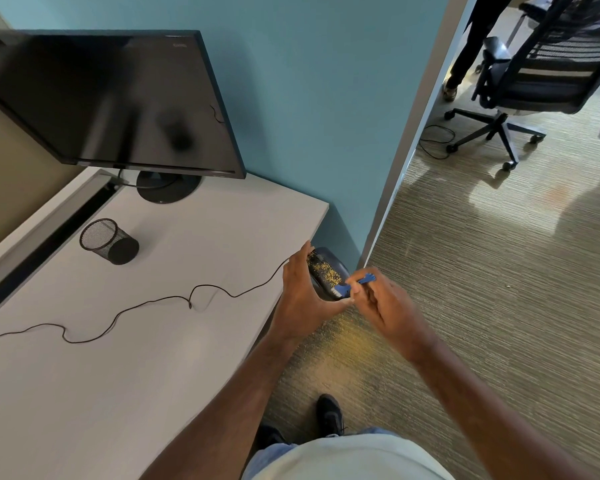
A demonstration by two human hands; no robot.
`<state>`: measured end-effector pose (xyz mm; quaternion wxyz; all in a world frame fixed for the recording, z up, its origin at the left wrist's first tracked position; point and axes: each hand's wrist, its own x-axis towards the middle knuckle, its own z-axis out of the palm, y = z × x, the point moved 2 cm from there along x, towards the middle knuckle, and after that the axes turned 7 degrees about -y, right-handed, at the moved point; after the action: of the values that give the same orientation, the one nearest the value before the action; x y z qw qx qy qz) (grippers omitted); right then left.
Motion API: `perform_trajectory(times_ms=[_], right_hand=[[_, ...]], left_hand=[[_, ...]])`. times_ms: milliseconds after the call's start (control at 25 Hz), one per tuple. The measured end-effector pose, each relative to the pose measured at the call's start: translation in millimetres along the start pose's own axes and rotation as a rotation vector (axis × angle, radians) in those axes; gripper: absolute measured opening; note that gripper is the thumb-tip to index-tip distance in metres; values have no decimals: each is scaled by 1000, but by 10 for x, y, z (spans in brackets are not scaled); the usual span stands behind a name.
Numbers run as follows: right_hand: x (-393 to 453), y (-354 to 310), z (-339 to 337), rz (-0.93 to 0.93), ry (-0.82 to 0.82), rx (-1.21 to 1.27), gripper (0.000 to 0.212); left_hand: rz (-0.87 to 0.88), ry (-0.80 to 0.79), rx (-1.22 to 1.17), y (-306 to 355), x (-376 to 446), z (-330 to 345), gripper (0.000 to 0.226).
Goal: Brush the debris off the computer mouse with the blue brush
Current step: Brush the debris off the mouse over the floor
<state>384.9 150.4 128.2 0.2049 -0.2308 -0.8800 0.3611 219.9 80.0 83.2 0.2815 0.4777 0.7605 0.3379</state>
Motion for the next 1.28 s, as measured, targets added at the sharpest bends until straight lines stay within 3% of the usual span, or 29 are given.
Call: perform_trajectory(times_ms=[280,840,1120,1280], right_hand=[[42,55,-94,-42,48,-198,36],[-11,-36,180,-102,-105,-159,33],[25,-1,-79,-29,58,-137,36],[42,17,-66,-68,24,-187,36]], left_hand=[[11,-16,-23,32,-14,-17,127],[-12,-9,-43,1,-29,12,125],[26,18,6,14,-31,-26,128],[25,9,-3,34,-26,-24,128]])
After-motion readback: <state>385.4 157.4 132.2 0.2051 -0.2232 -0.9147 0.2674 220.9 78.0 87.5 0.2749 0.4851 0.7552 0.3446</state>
